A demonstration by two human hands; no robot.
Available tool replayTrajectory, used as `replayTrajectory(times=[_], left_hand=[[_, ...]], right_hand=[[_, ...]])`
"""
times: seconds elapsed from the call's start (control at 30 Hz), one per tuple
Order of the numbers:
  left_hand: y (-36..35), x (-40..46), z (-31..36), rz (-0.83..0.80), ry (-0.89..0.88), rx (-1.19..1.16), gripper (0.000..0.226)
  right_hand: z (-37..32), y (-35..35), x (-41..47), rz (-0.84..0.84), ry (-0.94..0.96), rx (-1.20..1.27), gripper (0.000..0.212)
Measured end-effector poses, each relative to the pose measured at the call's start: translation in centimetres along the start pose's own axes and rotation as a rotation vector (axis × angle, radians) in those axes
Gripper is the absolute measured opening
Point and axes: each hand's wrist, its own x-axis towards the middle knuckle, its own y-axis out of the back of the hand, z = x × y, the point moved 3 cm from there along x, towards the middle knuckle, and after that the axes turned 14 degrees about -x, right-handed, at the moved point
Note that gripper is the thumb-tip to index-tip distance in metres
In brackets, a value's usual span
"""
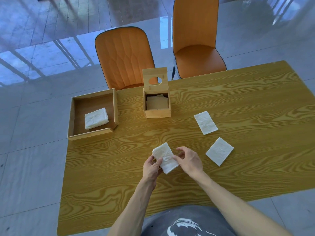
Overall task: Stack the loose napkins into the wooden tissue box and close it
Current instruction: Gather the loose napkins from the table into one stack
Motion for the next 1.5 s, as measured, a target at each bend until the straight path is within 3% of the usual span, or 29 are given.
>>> replayTrajectory(times=[0.1,0.23,0.5,0.63,0.83,0.97,1.13,1.23,1.33,1.5], left_hand=[[-1.0,0.5,-0.3,-0.011,0.01,0.032,0.029],[-2.8,0.7,-1.0,-0.045,0.018,0.097,0.028],[-5.5,0.5,-2.0,-0.098,0.035,0.167,0.025],[-6.0,0.4,-2.2,-0.089,0.031,0.179,0.027],[-6.6,0.3,-2.2,-0.093,0.044,0.178,0.027],[-7.1,0.1,-2.1,-0.093,0.063,0.167,0.024],[-7.5,0.0,-2.0,-0.096,0.078,0.162,0.025],[-7.5,-0.1,-2.0,-0.101,0.088,0.156,0.025],[-7.5,-0.2,-1.8,-0.114,0.099,0.157,0.027],[-7.4,0.1,-1.7,-0.109,0.104,0.159,0.028]], right_hand=[[2.7,2.2,-0.4,0.189,-0.18,0.076,0.03],[7.4,4.1,-0.9,0.315,-0.412,0.133,0.018],[12.4,4.9,-0.5,0.258,-0.82,0.302,0.058],[12.5,4.8,-0.1,0.249,-0.853,0.353,0.054],[11.8,5.4,-0.4,0.334,-0.713,0.323,0.027],[10.7,5.7,-0.7,0.344,-0.483,0.406,0.018],[8.7,5.7,-0.2,0.094,-0.208,0.767,0.008],[7.1,5.1,0.2,-0.089,-0.111,0.875,0.026],[6.2,4.4,1.0,-0.15,-0.079,0.825,0.036],[5.5,3.4,2.4,-0.15,0.008,0.627,0.021]])
